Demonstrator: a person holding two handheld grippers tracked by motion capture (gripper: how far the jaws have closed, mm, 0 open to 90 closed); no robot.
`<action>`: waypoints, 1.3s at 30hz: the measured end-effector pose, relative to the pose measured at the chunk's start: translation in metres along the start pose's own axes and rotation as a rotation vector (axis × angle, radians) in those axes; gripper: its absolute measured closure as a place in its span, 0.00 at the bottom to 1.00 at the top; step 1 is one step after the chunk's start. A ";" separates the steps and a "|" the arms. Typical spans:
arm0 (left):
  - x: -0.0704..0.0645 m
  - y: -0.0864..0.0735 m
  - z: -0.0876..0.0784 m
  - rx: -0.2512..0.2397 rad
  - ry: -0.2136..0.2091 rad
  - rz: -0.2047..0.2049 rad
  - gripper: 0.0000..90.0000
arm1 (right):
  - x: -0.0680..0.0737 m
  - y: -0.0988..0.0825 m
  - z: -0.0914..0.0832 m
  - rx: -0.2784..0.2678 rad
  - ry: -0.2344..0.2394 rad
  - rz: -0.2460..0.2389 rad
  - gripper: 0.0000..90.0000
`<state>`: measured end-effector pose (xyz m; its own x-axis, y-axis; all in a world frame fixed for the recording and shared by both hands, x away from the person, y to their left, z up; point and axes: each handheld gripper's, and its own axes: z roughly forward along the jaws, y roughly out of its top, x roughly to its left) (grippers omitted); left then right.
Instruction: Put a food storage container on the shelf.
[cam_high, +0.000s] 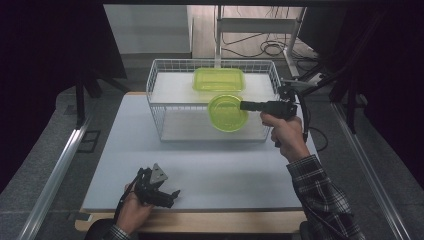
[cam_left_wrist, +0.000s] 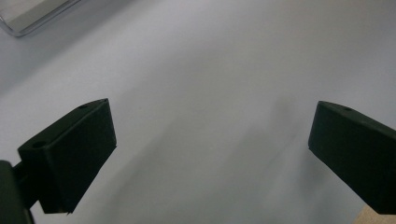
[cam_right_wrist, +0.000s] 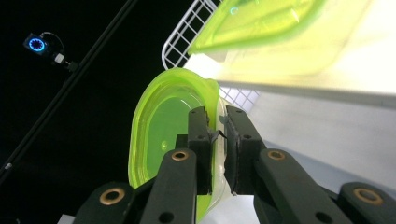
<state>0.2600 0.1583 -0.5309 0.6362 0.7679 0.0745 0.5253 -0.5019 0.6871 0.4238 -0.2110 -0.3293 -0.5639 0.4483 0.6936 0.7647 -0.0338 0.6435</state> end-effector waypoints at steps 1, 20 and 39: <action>0.000 0.000 0.000 0.000 0.000 0.000 0.01 | 0.000 0.000 0.000 0.000 0.000 0.000 0.91; 0.000 0.000 0.000 0.003 0.001 -0.004 0.01 | 0.029 0.058 0.003 -0.099 -0.057 -0.046 0.91; 0.001 -0.001 -0.001 0.002 -0.002 -0.002 0.01 | 0.020 0.093 0.038 -0.148 -0.174 -0.008 0.90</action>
<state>0.2597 0.1600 -0.5305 0.6363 0.7681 0.0719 0.5279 -0.5015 0.6855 0.4958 -0.1715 -0.2675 -0.4975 0.5956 0.6307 0.6995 -0.1545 0.6977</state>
